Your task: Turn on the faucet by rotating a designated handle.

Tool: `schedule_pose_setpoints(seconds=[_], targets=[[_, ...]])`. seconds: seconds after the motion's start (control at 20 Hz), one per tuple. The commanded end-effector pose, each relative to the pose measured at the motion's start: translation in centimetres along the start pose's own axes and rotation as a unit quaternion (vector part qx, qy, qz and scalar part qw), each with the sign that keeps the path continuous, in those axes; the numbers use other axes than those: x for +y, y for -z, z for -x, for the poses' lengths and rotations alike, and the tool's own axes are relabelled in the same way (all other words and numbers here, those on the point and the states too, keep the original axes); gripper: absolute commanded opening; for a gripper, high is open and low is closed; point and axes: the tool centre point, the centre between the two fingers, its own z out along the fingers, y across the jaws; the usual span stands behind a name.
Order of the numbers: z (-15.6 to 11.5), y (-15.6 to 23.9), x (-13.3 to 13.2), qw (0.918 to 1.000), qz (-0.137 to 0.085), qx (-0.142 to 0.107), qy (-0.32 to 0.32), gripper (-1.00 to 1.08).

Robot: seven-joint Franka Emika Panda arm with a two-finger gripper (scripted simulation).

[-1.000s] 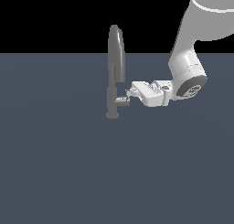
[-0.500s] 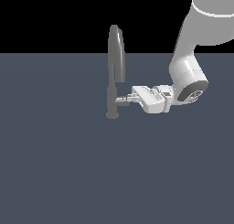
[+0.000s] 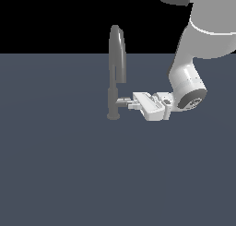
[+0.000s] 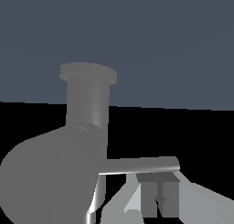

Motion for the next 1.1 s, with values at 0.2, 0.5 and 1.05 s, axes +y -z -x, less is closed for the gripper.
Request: schedule_pose_setpoints(seconds=[0.2, 0.5, 1.05], targets=[[-1.9, 0.0, -0.2, 1.0000, -0.001, 0.000, -0.006, -1.00], [-4.1, 0.0, -0.3, 0.9999, -0.002, 0.000, -0.014, -1.00], [-3.2, 0.3, -2.1, 1.0000, 0.000, -0.001, 0.002, -1.00]])
